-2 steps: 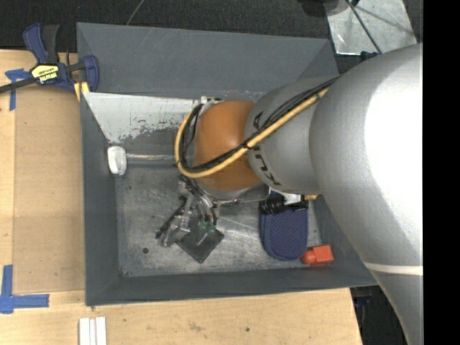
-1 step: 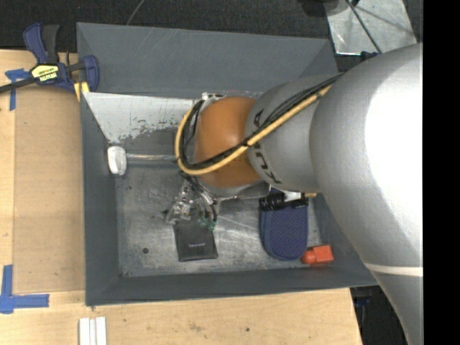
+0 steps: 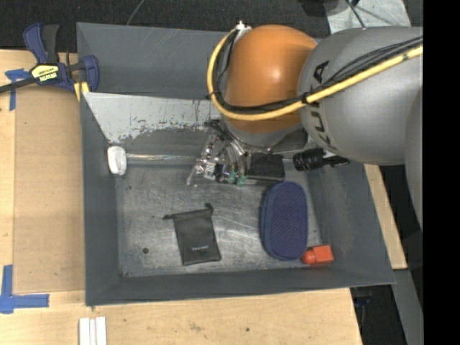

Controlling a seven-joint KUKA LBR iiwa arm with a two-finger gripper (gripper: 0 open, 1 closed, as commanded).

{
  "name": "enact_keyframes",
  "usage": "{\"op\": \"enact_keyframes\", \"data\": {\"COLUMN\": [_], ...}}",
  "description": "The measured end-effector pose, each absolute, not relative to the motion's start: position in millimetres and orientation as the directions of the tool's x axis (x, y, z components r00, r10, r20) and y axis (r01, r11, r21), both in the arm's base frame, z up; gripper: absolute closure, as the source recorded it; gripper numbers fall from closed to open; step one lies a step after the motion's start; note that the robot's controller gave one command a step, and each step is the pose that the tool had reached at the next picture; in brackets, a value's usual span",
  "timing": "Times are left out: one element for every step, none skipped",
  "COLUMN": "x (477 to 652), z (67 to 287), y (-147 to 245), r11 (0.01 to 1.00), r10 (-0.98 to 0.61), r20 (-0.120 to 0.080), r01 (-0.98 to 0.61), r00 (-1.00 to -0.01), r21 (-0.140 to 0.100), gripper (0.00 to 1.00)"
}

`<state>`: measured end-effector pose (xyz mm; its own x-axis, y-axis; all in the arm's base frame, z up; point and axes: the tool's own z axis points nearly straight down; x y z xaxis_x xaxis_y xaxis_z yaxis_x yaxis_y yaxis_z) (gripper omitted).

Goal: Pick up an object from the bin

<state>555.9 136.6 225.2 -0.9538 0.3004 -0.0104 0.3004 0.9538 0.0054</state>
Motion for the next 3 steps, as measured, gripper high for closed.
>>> {"op": "enact_keyframes", "data": {"x": [602.4,564.8,567.3], "z": [301,222,227], "y": [171,117,120], "r11": [0.995,0.999,0.999], "r10": [0.096,0.054,0.050], "r20": [-0.008,0.007,-0.003], "r01": [0.096,0.054,0.050], "r00": [-0.995,-0.999,-0.999], "r21": [0.003,-0.004,0.001], "gripper": [1.00,1.00,0.00]}}
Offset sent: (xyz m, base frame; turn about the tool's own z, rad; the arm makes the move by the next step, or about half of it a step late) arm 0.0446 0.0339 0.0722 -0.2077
